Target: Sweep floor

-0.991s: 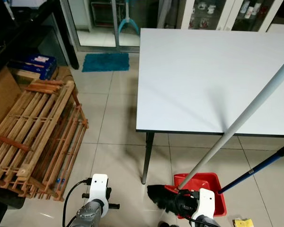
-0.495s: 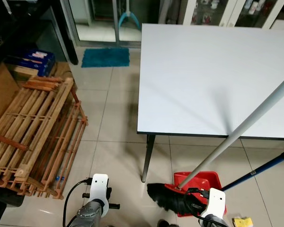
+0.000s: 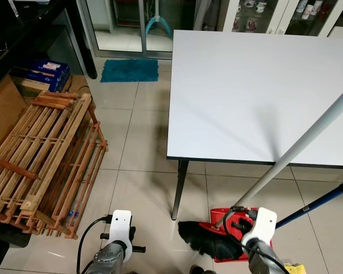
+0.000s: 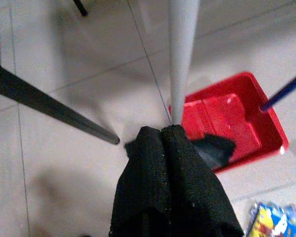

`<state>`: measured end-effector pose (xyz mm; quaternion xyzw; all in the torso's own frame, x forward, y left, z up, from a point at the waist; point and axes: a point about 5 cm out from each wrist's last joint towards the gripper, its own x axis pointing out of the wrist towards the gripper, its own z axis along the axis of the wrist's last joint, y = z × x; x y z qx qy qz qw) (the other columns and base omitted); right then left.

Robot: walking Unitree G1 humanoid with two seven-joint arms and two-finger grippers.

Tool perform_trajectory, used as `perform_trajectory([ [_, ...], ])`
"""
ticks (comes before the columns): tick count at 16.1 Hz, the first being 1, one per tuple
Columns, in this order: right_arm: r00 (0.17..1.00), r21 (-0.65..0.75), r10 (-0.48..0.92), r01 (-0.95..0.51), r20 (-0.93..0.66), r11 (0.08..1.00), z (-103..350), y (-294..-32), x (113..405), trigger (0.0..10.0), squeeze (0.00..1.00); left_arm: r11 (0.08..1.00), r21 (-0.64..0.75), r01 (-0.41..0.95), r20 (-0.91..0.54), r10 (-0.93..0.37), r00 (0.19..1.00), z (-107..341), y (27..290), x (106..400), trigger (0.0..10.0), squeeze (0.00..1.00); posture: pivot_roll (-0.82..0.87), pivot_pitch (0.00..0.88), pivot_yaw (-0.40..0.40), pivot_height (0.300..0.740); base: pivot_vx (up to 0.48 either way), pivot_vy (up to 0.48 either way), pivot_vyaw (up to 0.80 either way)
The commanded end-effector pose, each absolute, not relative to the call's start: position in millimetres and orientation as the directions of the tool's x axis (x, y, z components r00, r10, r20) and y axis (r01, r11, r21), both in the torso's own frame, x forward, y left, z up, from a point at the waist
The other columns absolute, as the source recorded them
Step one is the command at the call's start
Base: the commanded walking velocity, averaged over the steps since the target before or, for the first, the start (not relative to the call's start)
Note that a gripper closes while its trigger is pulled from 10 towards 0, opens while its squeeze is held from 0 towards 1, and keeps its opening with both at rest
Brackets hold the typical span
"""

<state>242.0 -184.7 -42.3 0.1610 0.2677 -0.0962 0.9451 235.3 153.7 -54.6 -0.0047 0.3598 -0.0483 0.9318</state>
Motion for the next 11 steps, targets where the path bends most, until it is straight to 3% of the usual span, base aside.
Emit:
perform_trajectory([
  [1, 0.838, 0.255, -0.11, 0.284, -0.534, 0.924, -43.1, -187.3, 240.0, 10.0, 1.0, 0.996, -0.037, 0.085, -0.685, -0.088, 0.723, -58.4, 154.1, 229.9, 10.0, 0.0, 0.02, 0.179, -0.011, 0.74, 0.0, 0.0, 0.0],
  [11, 0.814, 0.215, -0.144, 0.312, -0.562, 0.925, -48.3, -191.0, 232.4, 10.0, 1.0, 0.995, -0.035, 0.093, -0.685, -0.092, 0.723, -58.3, 153.4, 230.0, 10.0, 0.0, 0.02, 0.177, -0.009, 0.74, 0.0, 0.0, 0.0],
])
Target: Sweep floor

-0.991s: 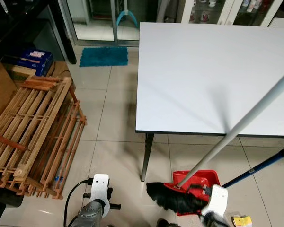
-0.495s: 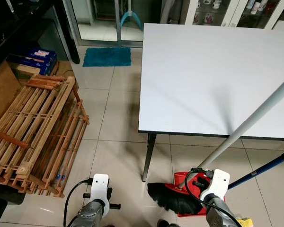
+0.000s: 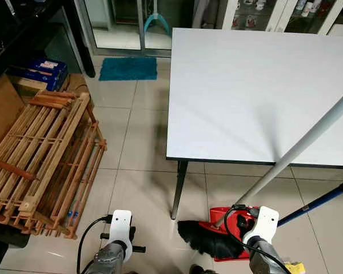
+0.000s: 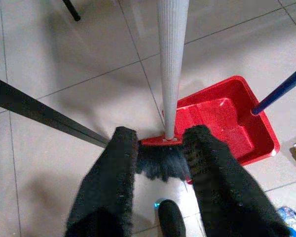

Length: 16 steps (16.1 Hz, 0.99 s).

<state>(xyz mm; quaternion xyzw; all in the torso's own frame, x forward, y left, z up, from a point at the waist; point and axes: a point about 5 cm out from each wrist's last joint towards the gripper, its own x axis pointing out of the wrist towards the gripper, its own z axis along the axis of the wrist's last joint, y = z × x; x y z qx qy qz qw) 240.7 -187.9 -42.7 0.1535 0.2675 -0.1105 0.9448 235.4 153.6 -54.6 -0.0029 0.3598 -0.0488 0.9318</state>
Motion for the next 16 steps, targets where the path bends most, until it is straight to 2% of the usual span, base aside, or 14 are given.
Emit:
perform_trajectory([
  [1, 0.814, 0.214, -0.146, 0.314, -0.563, 0.925, -48.4, -191.1, 232.3, 10.0, 1.0, 0.995, -0.035, 0.093, -0.685, -0.092, 0.722, -58.3, 153.5, 229.9, 10.0, 0.0, 0.02, 0.177, -0.008, 0.74, 0.0, 0.0, 0.0],
  [16, 0.812, 0.188, -0.171, 0.325, -0.558, 0.927, -48.0, -194.2, 231.6, 10.0, 1.0, 0.995, -0.035, 0.095, -0.686, -0.093, 0.722, -58.4, 153.0, 229.9, 10.0, 0.0, 0.02, 0.176, -0.009, 0.74, 0.0, 0.0, 0.0],
])
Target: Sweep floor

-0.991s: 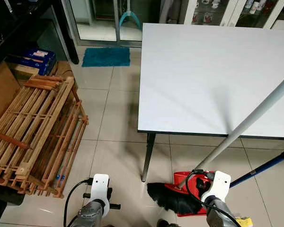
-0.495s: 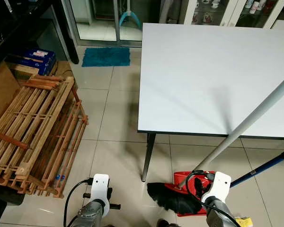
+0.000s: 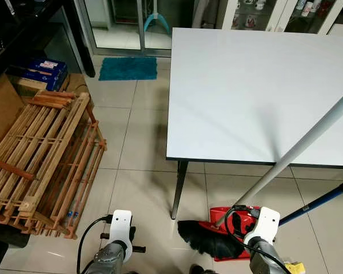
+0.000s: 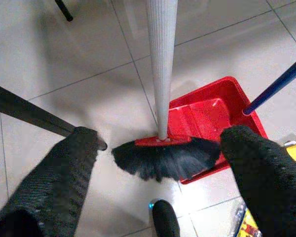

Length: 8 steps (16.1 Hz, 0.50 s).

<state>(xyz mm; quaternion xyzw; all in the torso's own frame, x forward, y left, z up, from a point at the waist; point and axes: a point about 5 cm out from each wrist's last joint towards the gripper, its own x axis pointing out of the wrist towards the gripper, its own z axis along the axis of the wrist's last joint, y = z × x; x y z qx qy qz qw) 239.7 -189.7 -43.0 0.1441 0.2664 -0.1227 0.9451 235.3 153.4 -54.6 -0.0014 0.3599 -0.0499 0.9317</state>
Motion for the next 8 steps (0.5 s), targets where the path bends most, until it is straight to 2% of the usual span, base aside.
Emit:
perform_trajectory([
  [1, 0.814, 0.187, -0.172, 0.324, -0.554, 0.928, -48, -194, 232, 10.0, 1.0, 0.995, -0.035, 0.096, -0.686, -0.093, 0.722, -58, 153, 230, 10.0, 0.0, 0.02, 0.176, -0.009, 0.74, 0.0, 0.0, 0.0],
  [8, 0.855, 0.17, -0.196, 0.31, -0.48, 0.935, -33, -201, 249, 10.0, 1.0, 0.995, -0.032, 0.099, -0.685, -0.095, 0.723, -58, 153, 231, 10.0, 0.0, 0.02, 0.172, -0.004, 0.74, 0.0, 0.0, 0.0],
])
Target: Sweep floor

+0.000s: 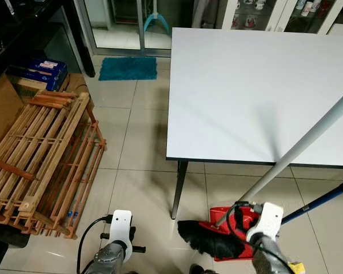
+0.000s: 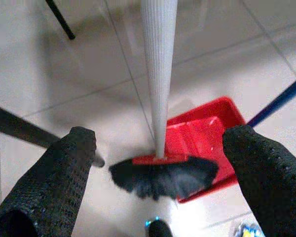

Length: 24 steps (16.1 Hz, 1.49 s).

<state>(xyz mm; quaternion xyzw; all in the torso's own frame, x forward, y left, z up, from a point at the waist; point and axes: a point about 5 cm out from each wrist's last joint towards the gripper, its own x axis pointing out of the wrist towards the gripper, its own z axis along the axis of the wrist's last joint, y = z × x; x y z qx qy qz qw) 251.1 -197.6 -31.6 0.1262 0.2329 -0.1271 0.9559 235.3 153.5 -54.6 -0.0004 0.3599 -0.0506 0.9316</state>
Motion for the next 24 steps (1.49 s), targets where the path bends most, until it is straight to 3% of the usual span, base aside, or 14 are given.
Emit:
perform_trajectory([
  [1, 0.856, 0.159, -0.208, 0.315, -0.473, 0.936, -29, -203, 253, 10.0, 1.0, 0.994, -0.032, 0.1, -0.684, -0.094, 0.723, -58, 153, 231, 10.0, 0.0, 0.02, 0.172, -0.002, 0.74, 0.0, 0.0, 0.0],
  [2, 0.858, 0.149, -0.213, 0.314, -0.468, 0.938, -27, -204, 256, 10.0, 1.0, 0.994, -0.031, 0.101, -0.684, -0.094, 0.723, -58, 153, 231, 10.0, 0.0, 0.02, 0.171, -0.001, 0.74, 0.0, 0.0, 0.0],
  [3, 0.867, 0.138, -0.224, 0.314, -0.444, 0.939, -18, -210, 266, 10.0, 0.0, 0.994, -0.029, 0.102, -0.683, -0.094, 0.724, -57, 153, 232, 10.0, 0.0, 0.02, 0.169, -0.001, 0.74, 0.0, 0.0, 0.0],
  [11, 0.914, 0.164, -0.216, 0.285, -0.345, 0.944, 11, -220, 295, 10.0, 0.0, 0.995, -0.028, 0.101, -0.68, -0.093, 0.728, -56, 154, 233, 10.0, 0.0, 0.03, 0.169, 0.003, 0.74, 0.0, 0.0, 0.0],
  [19, 0.913, 0.155, -0.217, 0.284, -0.345, 0.946, 16, -225, 300, 10.0, 0.0, 0.995, -0.026, 0.096, -0.679, -0.088, 0.729, -56, 155, 233, 10.0, 0.0, 0.04, 0.17, 0.005, 0.74, 0.0, 0.0, 0.0],
  [20, 0.912, 0.145, -0.217, 0.281, -0.348, 0.949, 16, -225, 299, 0.0, 0.0, 0.995, -0.026, 0.098, -0.679, -0.09, 0.728, -56, 154, 233, 10.0, 0.0, 0.04, 0.171, 0.006, 0.74, 0.0, 0.0, 0.0],
  [24, 0.912, 0.154, -0.216, 0.283, -0.35, 0.947, 14, -224, 297, 0.0, 0.0, 0.995, -0.027, 0.1, -0.679, -0.092, 0.728, -56, 154, 233, 10.0, 0.0, 0.04, 0.171, 0.005, 0.74, 0.0, 0.0, 0.0],
])
